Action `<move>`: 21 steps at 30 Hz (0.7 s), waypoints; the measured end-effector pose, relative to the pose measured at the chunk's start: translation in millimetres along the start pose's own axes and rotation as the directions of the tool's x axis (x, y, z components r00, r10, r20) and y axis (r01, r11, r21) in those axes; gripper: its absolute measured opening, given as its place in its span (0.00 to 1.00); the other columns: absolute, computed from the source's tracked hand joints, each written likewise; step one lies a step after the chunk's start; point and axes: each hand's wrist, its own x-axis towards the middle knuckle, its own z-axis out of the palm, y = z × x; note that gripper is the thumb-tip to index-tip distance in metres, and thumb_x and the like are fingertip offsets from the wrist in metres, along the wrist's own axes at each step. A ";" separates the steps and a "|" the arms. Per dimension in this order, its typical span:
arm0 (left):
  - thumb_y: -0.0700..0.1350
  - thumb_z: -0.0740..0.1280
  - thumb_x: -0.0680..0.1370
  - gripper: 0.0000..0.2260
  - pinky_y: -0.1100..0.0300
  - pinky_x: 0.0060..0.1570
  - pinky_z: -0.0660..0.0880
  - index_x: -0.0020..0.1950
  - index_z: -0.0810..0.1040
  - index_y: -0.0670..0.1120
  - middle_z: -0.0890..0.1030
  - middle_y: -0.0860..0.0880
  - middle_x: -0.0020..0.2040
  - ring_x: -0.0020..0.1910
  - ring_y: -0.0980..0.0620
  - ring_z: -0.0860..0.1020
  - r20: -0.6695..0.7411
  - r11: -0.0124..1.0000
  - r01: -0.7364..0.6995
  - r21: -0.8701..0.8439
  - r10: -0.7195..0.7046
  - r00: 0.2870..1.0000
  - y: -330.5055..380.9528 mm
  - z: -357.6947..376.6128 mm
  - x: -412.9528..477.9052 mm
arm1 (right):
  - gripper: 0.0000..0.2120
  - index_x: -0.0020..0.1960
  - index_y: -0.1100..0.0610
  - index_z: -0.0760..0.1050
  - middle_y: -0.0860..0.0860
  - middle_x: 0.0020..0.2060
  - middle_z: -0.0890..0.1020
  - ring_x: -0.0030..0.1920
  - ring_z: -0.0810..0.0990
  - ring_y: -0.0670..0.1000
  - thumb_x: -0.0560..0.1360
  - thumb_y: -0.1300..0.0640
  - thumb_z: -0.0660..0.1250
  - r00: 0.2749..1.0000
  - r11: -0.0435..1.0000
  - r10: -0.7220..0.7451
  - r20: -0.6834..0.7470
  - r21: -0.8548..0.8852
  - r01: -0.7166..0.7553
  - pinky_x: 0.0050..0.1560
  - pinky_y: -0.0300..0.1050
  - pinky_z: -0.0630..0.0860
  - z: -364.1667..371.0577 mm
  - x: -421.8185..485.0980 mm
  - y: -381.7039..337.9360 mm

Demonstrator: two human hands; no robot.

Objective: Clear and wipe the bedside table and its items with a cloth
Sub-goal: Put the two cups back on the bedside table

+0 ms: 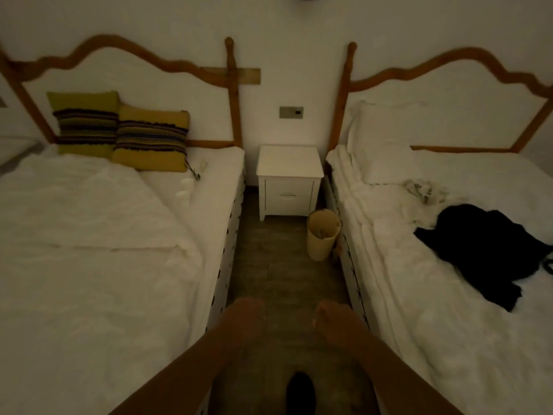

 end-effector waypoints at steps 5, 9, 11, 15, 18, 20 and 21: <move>0.50 0.63 0.78 0.08 0.73 0.38 0.67 0.39 0.72 0.55 0.72 0.59 0.37 0.37 0.62 0.72 -0.070 0.999 0.025 -0.035 -0.028 0.997 27.4 -49.2 118.1 | 0.06 0.53 0.50 0.72 0.50 0.51 0.75 0.50 0.75 0.48 0.80 0.50 0.58 0.997 0.998 -0.022 0.075 -0.055 0.026 0.60 0.47 0.72 -70.1 134.4 28.4; 0.48 0.61 0.80 0.06 0.67 0.45 0.73 0.46 0.75 0.49 0.74 0.54 0.41 0.41 0.57 0.74 -0.049 0.998 0.057 -0.008 -0.058 0.997 38.6 -94.3 198.5 | 0.15 0.60 0.57 0.74 0.46 0.41 0.75 0.47 0.75 0.52 0.77 0.52 0.60 0.999 0.995 0.018 0.029 -0.095 -0.015 0.50 0.47 0.73 -123.6 225.2 28.4; 0.46 0.61 0.80 0.07 0.65 0.47 0.73 0.49 0.75 0.45 0.72 0.54 0.39 0.43 0.54 0.74 -0.046 0.997 0.070 -0.017 -0.070 0.996 42.0 -118.4 235.2 | 0.14 0.57 0.59 0.74 0.44 0.35 0.70 0.43 0.73 0.51 0.75 0.53 0.62 1.000 0.996 0.014 0.013 -0.092 -0.013 0.43 0.45 0.71 -147.7 262.6 16.3; 0.45 0.60 0.80 0.07 0.74 0.35 0.66 0.42 0.70 0.51 0.68 0.57 0.37 0.37 0.60 0.69 -0.099 0.997 0.065 -0.051 -0.070 0.993 29.6 -158.4 318.6 | 0.14 0.60 0.60 0.73 0.55 0.56 0.77 0.56 0.77 0.54 0.81 0.52 0.57 0.979 0.973 -0.128 0.156 -0.172 0.154 0.59 0.47 0.73 -184.2 355.1 -4.4; 0.45 0.61 0.81 0.05 0.73 0.34 0.67 0.47 0.73 0.47 0.67 0.58 0.36 0.34 0.63 0.66 -0.114 0.997 0.067 -0.041 -0.072 0.991 12.0 -188.6 386.4 | 0.14 0.60 0.57 0.73 0.54 0.55 0.77 0.55 0.77 0.52 0.81 0.50 0.57 0.987 0.974 -0.120 0.108 -0.179 0.138 0.52 0.42 0.71 -209.9 427.5 -26.8; 0.45 0.61 0.81 0.07 0.74 0.36 0.67 0.52 0.76 0.43 0.66 0.58 0.36 0.34 0.64 0.66 -0.135 0.997 0.042 -0.066 -0.051 0.990 -5.2 -210.4 437.0 | 0.12 0.58 0.56 0.74 0.55 0.53 0.79 0.52 0.79 0.54 0.79 0.51 0.59 0.991 0.978 -0.100 0.084 -0.176 0.113 0.38 0.39 0.67 -227.7 475.8 -44.5; 0.45 0.61 0.81 0.09 0.73 0.36 0.67 0.54 0.76 0.42 0.66 0.58 0.36 0.35 0.63 0.67 -0.147 0.997 0.028 -0.076 -0.039 0.988 -13.5 -220.9 459.4 | 0.12 0.59 0.55 0.74 0.53 0.51 0.79 0.49 0.79 0.53 0.79 0.51 0.60 0.991 0.977 -0.099 0.087 -0.178 0.113 0.33 0.36 0.63 -236.3 497.9 -53.0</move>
